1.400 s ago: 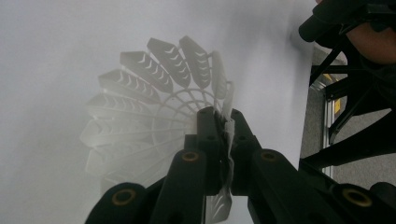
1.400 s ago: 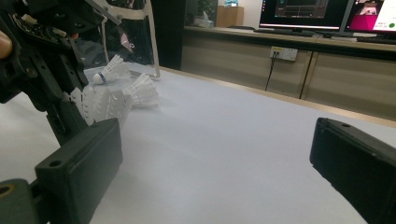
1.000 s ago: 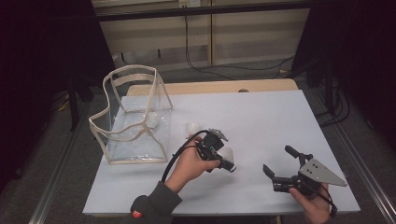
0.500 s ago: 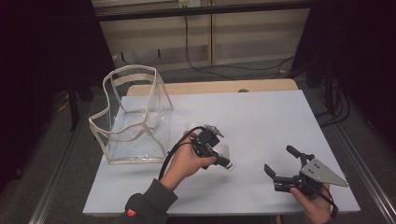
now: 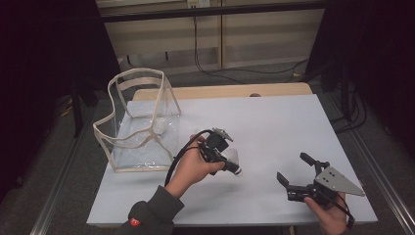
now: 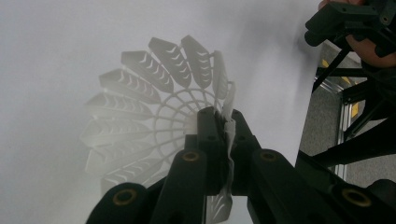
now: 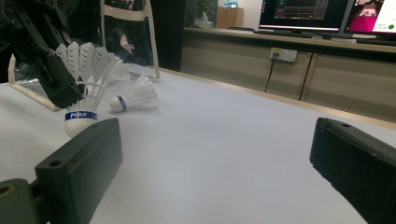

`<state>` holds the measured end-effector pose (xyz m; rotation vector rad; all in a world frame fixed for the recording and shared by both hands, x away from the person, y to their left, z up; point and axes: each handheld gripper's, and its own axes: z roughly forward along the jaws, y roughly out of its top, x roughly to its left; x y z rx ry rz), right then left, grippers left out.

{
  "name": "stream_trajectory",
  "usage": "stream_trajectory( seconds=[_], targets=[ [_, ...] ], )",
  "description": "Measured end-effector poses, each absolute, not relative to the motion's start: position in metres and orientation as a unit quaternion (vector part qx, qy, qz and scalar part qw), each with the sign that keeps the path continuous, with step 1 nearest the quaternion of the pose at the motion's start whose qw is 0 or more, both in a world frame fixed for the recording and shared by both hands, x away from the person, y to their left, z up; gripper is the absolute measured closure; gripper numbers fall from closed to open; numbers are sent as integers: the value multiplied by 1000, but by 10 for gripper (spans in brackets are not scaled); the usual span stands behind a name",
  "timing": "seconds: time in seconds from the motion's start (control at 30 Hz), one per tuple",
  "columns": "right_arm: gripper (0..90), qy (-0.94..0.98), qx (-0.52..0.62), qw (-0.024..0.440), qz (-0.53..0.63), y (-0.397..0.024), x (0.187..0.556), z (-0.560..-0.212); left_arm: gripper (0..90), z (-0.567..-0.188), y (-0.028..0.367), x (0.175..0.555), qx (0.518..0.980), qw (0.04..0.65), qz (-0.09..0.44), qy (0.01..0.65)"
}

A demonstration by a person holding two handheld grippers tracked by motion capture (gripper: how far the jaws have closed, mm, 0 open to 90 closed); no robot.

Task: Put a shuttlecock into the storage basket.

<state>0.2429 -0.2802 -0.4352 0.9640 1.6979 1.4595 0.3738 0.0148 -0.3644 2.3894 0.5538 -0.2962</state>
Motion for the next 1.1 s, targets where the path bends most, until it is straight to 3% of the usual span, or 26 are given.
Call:
stream_trajectory(
  seconds=[1.1],
  targets=[
    [24,654,371,345,562,-280,243,-435,876,-330,33,382,909,333,-90,235]
  ],
)
